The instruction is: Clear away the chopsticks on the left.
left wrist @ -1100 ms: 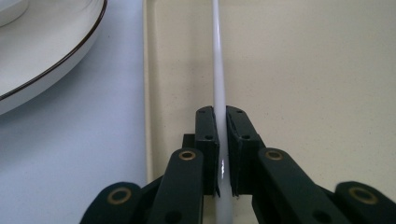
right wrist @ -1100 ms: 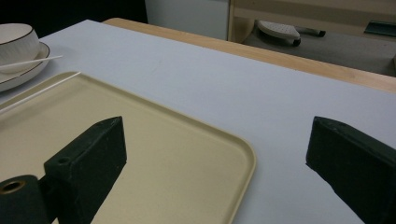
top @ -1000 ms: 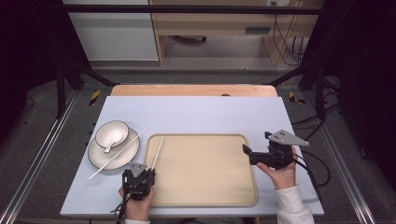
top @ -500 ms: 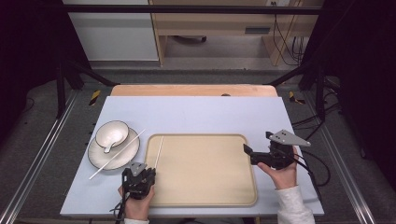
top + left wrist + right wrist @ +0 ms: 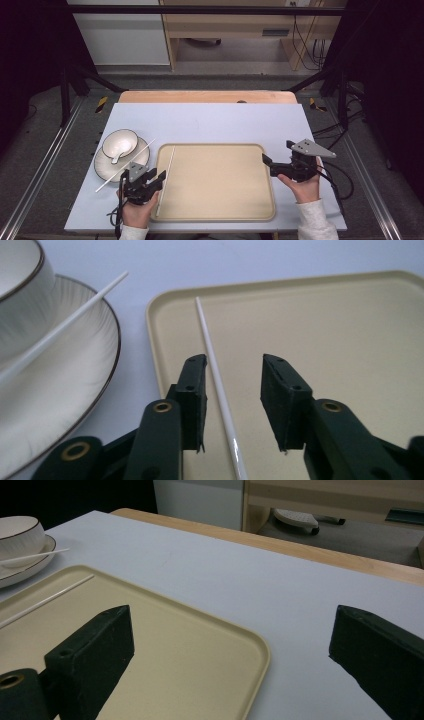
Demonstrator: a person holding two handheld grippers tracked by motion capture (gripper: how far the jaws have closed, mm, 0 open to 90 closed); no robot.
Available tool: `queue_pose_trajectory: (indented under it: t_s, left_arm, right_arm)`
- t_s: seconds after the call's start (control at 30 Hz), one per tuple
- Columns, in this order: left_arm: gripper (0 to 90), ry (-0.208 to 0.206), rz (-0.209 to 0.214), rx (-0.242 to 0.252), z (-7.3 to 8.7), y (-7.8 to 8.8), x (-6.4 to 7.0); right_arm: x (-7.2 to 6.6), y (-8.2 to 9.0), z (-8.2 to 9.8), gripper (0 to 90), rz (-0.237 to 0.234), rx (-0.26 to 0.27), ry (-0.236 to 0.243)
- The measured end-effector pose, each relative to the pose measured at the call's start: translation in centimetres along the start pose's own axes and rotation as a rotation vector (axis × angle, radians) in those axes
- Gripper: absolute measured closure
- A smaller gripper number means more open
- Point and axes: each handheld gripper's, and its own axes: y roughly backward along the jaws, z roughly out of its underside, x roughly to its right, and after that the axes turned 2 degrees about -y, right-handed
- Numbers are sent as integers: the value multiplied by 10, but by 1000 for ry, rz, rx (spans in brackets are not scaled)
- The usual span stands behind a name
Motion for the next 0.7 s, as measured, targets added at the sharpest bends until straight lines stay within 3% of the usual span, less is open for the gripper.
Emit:
queue_pose_trajectory:
  t_s: [0.2,0.3,0.47,0.7]
  left_arm:
    - [492,-73,37,-16,-6,8,-10]
    - [426,-165,21,-25,-5,16,-20]
    - [355,-137,63,-1,2,22,-36]
    - [290,-174,64,-24,11,32,-58]
  right_arm:
    - [1,3,-1,46,-2,9,-12]
    - [1,3,-1,46,-4,14,-10]
    - [2,3,-1,46,3,11,-10]
    - [1,2,-1,46,3,5,-6]
